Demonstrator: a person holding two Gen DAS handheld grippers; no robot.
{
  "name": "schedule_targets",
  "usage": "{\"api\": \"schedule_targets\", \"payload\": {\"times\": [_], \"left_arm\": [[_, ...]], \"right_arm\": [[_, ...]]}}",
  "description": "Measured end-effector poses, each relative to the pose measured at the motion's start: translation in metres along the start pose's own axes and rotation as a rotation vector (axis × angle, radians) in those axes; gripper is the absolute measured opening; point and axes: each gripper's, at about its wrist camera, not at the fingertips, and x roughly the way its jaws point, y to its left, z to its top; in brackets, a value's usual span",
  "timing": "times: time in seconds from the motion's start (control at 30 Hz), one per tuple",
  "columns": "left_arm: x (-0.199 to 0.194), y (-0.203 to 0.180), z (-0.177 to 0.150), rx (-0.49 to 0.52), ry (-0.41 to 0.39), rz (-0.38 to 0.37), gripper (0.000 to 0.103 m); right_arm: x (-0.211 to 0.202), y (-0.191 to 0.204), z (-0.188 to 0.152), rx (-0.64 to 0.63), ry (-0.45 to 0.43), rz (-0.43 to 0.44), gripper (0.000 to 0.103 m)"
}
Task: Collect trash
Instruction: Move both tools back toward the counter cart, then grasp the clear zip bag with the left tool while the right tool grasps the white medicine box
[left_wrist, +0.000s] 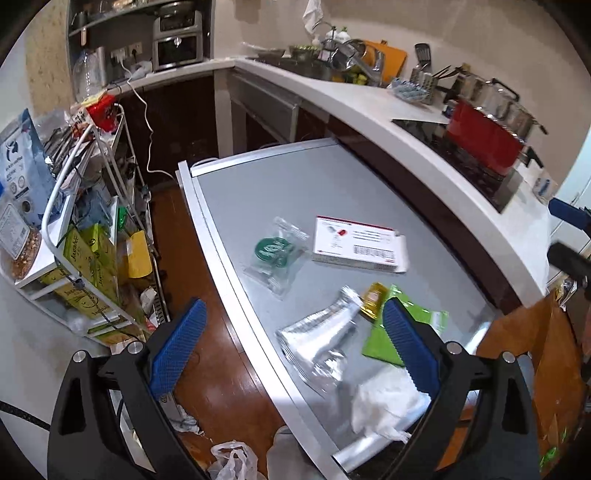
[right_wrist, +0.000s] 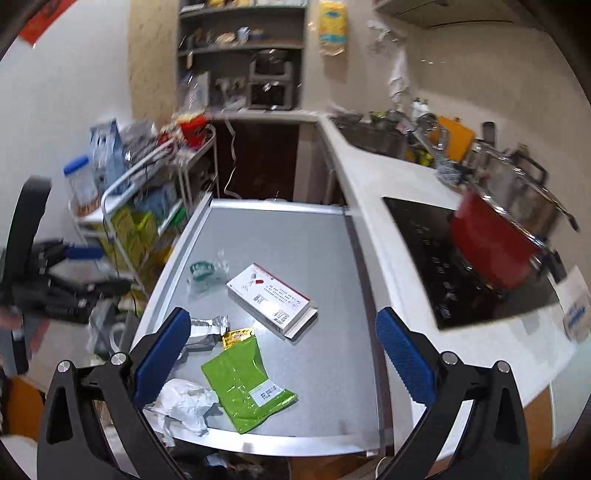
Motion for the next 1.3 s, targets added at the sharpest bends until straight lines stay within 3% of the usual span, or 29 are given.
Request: {"api": "schedule_targets", "payload": {"times": [0.17,0.4,0.73,1.07,1.3], "left_arm": [[0.021,0.013,0.017,-0.011,0.005,0.005,0.097],[0.051,0.018,0.038,0.057,0.031,-0.002,0.097],[0.11,0.024,0.045,0.21,0.174,-0.073,0.097],[0.138,0.031,0.047,0.246,0.24,-0.123,0.097],[0.176,0.034,0.052,0.228,0.331,-0.175,0.097]], "right_arm": [[0.037,0.005,0.01,-0.001,0.062,0.057,0.099],[0.095,0.004,0.018,-0.05,0.166,0.081,0.099],[0.19,-0.007,0.03,-0.133,0.383,0.177,0.099],[0.223,0.007,0.029,-0.282,0.456,0.187,0.099],[0.26,0.012,0.024,-0.347,0.526,0.192,0.099]]}}
